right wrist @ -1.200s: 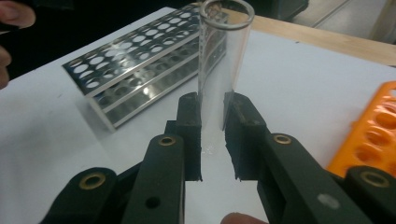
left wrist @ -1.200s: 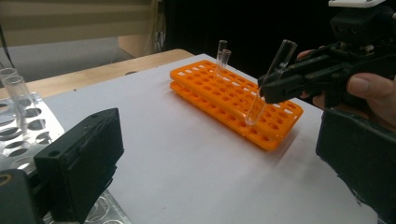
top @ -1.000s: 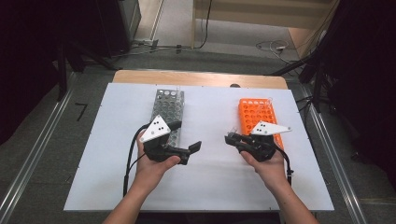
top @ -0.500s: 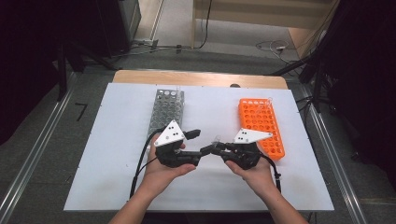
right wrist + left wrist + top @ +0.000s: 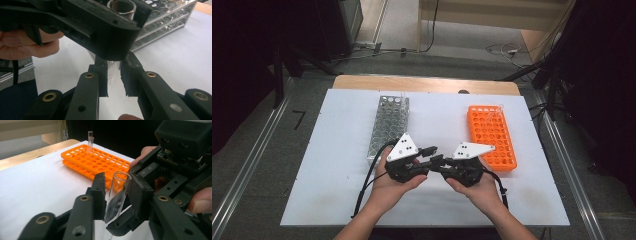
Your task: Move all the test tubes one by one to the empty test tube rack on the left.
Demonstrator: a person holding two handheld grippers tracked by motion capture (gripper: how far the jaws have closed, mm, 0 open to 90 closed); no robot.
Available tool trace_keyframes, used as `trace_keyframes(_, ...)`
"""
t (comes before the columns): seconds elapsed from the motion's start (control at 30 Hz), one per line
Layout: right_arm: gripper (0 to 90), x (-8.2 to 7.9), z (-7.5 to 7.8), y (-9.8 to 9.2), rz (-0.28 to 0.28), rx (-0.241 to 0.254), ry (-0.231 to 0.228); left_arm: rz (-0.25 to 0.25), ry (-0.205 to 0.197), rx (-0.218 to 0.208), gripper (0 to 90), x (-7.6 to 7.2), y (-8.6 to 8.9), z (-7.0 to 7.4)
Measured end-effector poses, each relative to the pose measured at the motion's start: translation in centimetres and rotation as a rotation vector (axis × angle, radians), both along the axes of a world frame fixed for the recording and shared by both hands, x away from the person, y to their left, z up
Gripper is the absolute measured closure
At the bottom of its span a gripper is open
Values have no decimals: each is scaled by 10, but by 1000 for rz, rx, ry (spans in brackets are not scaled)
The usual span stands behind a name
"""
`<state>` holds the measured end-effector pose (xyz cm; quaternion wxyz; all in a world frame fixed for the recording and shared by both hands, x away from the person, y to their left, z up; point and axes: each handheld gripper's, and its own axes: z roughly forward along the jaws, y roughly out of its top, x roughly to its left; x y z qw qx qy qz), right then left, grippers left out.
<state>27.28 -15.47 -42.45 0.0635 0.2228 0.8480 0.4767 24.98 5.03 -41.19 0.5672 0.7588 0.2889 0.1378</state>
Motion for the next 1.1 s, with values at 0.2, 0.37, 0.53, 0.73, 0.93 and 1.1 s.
trace_keyframes(0.2,743,0,1,0,1,-1,-2,9,-17,13,734,-1,0,0)
trace_keyframes(0.37,741,-1,1,0,0,2,-5,20,-29,10,749,-1,2,1)
trace_keyframes(0.53,602,0,-1,-4,1,25,-13,42,-27,-8,750,2,8,2)
trace_keyframes(0.73,284,3,-1,-15,0,48,-28,71,-28,-25,750,7,17,4)
trace_keyframes(0.93,7,7,-1,-34,-16,48,-27,106,-26,-32,751,18,29,7)
trace_keyframes(1.1,0,8,-4,-53,-48,57,-31,140,-35,-27,751,31,38,12)
